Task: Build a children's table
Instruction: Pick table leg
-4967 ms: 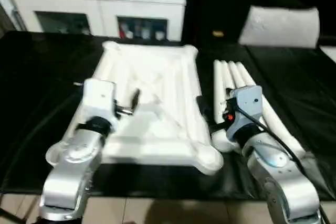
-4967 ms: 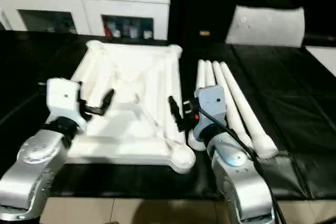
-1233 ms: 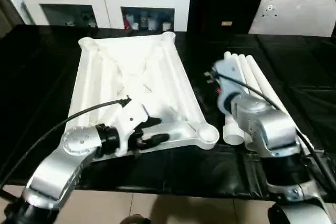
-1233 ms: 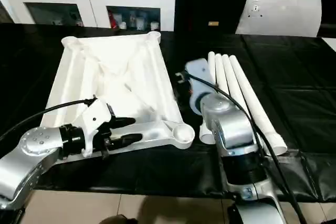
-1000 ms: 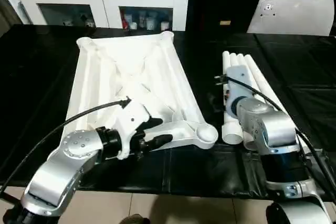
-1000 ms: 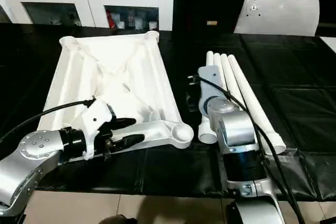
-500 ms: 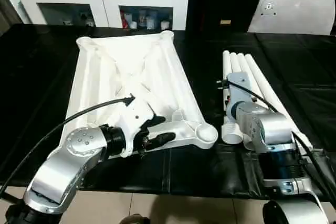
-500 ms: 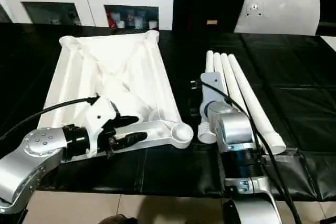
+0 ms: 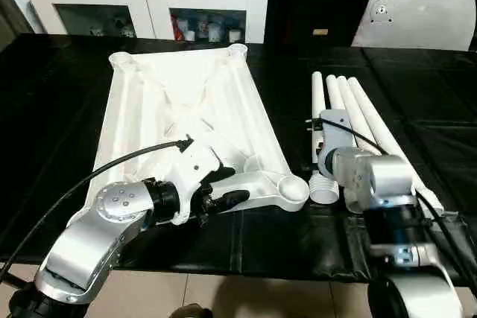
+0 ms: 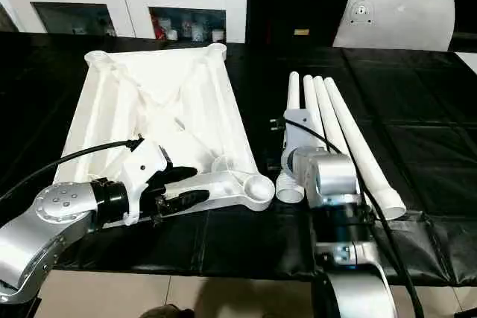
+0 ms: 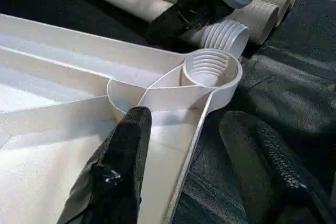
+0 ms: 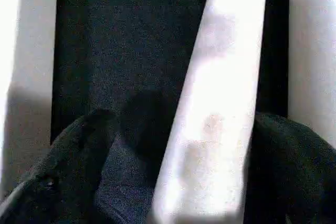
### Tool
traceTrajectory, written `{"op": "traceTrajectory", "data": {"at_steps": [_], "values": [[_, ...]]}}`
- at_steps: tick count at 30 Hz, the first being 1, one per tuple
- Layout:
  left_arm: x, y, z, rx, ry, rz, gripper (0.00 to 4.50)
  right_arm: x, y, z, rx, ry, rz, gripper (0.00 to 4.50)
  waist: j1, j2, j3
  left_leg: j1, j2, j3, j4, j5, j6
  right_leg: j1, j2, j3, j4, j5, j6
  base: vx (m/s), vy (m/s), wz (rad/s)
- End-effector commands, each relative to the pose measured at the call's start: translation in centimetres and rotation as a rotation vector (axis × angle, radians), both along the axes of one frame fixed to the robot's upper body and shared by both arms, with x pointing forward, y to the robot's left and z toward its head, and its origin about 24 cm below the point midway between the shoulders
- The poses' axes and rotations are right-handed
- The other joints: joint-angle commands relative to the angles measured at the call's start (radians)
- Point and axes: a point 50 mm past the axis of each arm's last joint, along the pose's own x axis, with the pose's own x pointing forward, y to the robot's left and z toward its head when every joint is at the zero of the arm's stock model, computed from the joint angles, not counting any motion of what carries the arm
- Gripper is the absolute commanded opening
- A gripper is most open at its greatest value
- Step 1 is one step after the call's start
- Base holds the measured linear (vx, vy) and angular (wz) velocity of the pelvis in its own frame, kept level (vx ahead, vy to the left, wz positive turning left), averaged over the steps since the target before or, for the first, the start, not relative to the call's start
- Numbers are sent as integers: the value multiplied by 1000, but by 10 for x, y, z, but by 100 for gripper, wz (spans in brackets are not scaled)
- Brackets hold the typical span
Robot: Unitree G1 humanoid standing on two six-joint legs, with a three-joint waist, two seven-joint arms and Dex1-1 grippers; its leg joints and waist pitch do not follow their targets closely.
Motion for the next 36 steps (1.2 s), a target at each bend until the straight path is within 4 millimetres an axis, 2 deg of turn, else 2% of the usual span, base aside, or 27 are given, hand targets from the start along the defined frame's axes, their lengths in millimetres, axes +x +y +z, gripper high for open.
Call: {"op": "traceTrajectory", "data": {"at_steps": [1,2,4,5,8,11,12,20,21,24,25,26,27,29,30,31,32,33,34,36], "values": [[-1,-3,5,4,-24,-17,245,-2,-1,-4,26,36,-6,450,-1,-5,-62,30,113,-41,-77,-94,-53,25,-100,54,-60,9,-230,0,0,0],[0,-4,5,3,-26,-17,258,-2,-2,-5,41,59,-5,420,-1,-10,-63,31,113,-41,-77,-89,-51,25,-100,53,-60,10,-229,0,0,0],[1,-5,5,2,-28,-16,258,-3,-2,-6,52,70,0,410,0,-7,-63,31,114,-41,-76,-88,-51,24,-100,53,-60,10,-229,0,0,0],[1,-5,5,0,-29,-15,258,-3,-2,-6,56,73,0,410,-1,-9,-63,31,114,-41,-77,-84,-53,25,-99,53,-58,17,-229,0,0,0],[2,-6,6,0,-46,-13,258,-1,-6,-7,84,84,-19,372,-2,-13,-63,31,114,-40,-76,-81,-55,25,-99,53,-59,26,-231,0,0,0],[3,-7,6,10,-70,-6,258,0,-9,-8,96,88,-33,361,-2,-16,-63,32,114,-40,-76,-94,-56,25,-100,53,-61,12,-231,0,0,0],[3,-7,5,18,-80,-4,258,0,-11,-8,105,89,-42,340,-2,-16,-63,31,115,-40,-77,-96,-57,26,-101,53,-61,8,-230,0,0,0],[5,-9,5,20,-107,7,258,0,-17,-8,154,86,-80,268,-2,-20,-64,31,114,-39,-76,-95,-62,26,-101,52,-60,17,-229,0,0,0],[6,-9,4,24,-114,10,258,1,-18,-8,179,80,-95,258,-2,-15,-64,31,114,-40,-76,-96,-62,26,-101,53,-60,14,-229,0,0,0],[6,-8,3,26,-119,14,258,2,-19,-7,207,68,-116,235,-3,-17,-64,33,114,-39,-77,-108,-67,24,-99,52,-61,5,-229,0,0,0],[6,-8,3,25,-120,15,258,2,-19,-6,215,63,-121,224,-2,-13,-65,32,114,-40,-77,-107,-68,24,-99,52,-60,7,-229,0,0,0],[6,-8,3,25,-120,15,258,2,-19,-6,215,63,-121,215,-3,-14,-65,32,114,-40,-77,-108,-69,24,-98,52,-61,8,-229,0,0,0],[7,-8,3,24,-122,17,258,3,-20,-5,233,51,-132,209,-2,-10,-65,32,114,-41,-77,-107,-71,25,-99,51,-59,17,-231,0,0,0],[8,-8,4,21,-124,21,258,3,-20,-4,240,40,-137,198,-3,-13,-65,34,115,-40,-78,-118,-75,23,-98,51,-60,14,-231,0,0,0],[9,-8,4,19,-128,29,258,4,-21,-3,251,23,-144,193,-1,-5,-65,34,114,-41,-78,-121,-80,23,-99,51,-59,13,-232,0,0,0],[10,-8,4,20,-131,34,258,4,-22,-2,259,11,-147,191,-3,-7,-65,34,114,-40,-79,-126,-82,22,-97,52,-61,12,-230,0,0,0],[12,-7,5,14,-139,57,258,8,-25,4,282,-86,-167,191,-2,-7,-65,33,115,-39,-80,-149,-92,21,-100,53,-62,-2,-226,0,0,0],[14,-7,5,11,-144,63,258,10,-25,7,282,-122,-167,189,-1,-1,-65,35,115,-41,-80,-156,-97,21,-100,53,-62,-5,-224,0,0,0],[15,-7,7,1,-152,72,258,11,-26,11,268,-169,-160,188,-1,-6,-65,35,115,-40,-80,-158,-100,21,-99,53,-63,1,-222,0,0,0],[18,-7,10,-14,-164,86,258,12,-28,16,238,-217,-151,187,-1,-7,-67,33,115,-42,-80,-142,-96,25,-99,52,-60,22,-224,0,0,0]]}}
